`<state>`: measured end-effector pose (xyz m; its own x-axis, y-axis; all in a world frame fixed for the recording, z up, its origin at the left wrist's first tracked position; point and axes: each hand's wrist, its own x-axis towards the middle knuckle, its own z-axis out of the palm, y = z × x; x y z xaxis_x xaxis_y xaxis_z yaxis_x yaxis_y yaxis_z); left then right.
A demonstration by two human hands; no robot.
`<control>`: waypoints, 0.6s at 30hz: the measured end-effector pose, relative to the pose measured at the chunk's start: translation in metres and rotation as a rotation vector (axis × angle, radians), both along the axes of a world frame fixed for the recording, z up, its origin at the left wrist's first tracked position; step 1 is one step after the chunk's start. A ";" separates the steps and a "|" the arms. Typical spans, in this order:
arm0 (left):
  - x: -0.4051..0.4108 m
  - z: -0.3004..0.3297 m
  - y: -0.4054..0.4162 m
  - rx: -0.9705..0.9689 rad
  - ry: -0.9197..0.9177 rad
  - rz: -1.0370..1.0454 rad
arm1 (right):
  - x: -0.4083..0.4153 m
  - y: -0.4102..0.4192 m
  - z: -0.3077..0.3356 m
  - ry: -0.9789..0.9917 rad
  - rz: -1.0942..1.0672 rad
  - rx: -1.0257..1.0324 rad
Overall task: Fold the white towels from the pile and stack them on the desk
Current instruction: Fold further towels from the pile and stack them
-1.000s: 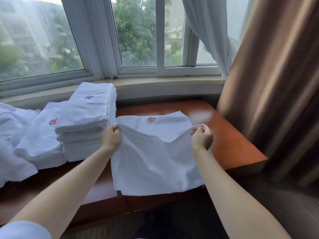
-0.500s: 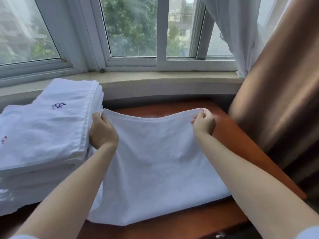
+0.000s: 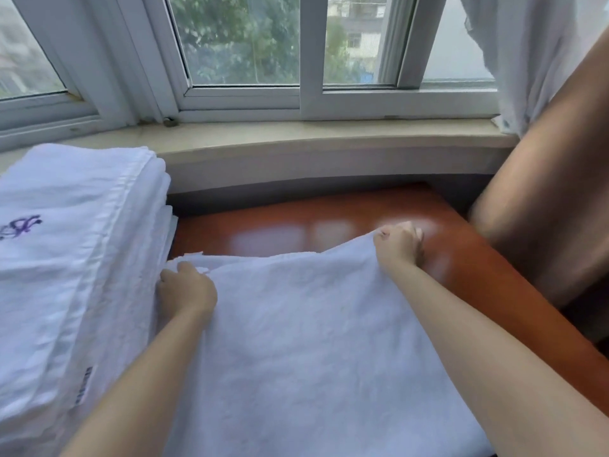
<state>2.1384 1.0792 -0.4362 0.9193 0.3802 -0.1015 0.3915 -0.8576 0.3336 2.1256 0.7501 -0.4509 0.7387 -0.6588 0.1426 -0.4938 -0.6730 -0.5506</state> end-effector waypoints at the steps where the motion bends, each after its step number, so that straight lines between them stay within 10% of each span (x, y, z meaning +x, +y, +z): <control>1: 0.001 -0.004 0.000 0.031 0.005 -0.010 | 0.003 -0.002 -0.003 0.066 0.030 0.050; 10: 0.009 -0.002 -0.010 -0.210 0.075 0.084 | -0.003 -0.003 0.005 0.148 0.336 0.456; 18: -0.007 0.021 -0.005 -0.653 0.212 0.082 | -0.052 -0.031 0.039 -0.284 0.036 0.405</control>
